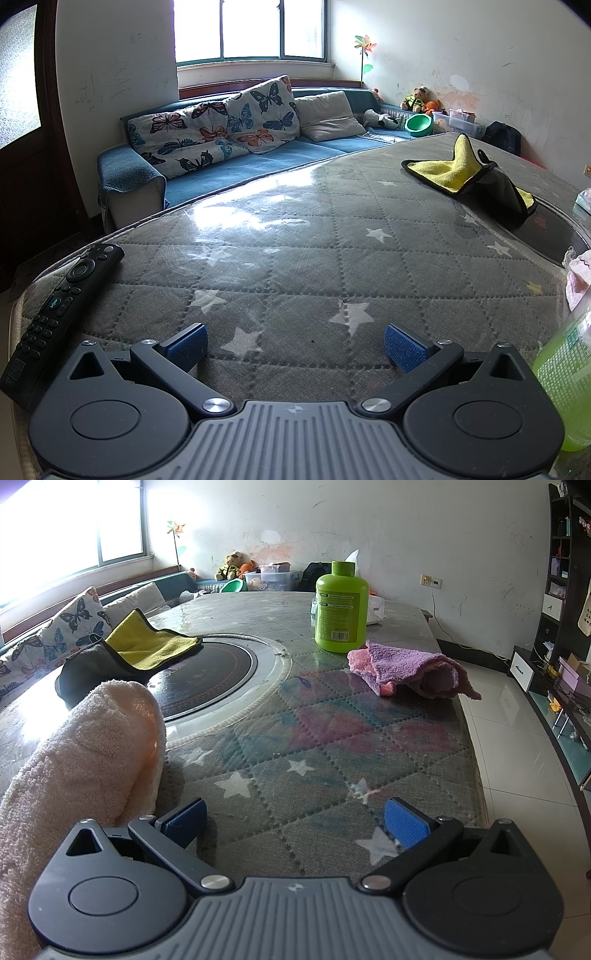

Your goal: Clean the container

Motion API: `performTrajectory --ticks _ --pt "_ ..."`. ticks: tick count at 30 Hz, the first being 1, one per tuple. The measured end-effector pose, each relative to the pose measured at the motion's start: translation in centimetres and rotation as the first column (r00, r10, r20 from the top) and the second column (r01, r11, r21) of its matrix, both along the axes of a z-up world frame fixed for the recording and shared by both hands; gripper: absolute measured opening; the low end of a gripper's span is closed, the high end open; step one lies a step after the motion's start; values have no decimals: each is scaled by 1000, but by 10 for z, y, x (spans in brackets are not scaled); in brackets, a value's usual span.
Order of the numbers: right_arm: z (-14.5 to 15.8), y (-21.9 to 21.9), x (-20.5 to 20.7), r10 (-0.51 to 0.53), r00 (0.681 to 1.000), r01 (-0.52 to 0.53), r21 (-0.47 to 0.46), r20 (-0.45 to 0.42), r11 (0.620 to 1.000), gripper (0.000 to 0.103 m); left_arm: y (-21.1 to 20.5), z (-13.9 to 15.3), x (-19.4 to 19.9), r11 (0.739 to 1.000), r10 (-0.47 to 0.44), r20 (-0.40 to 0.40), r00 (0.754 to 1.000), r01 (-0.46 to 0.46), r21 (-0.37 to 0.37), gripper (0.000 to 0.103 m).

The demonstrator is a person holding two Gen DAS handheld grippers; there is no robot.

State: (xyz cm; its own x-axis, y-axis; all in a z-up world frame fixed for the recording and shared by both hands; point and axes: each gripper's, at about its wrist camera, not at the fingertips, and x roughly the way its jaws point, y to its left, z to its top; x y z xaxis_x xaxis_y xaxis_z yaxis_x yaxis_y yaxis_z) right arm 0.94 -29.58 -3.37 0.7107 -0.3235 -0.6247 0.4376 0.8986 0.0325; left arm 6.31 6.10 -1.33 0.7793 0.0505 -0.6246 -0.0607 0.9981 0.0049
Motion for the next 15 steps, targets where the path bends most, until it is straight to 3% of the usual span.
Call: performTrajectory --ticks 15 --pt "0 1 0 0 1000 0 0 0 1000 103 0 0 0 1000 0 0 1000 0 0 103"
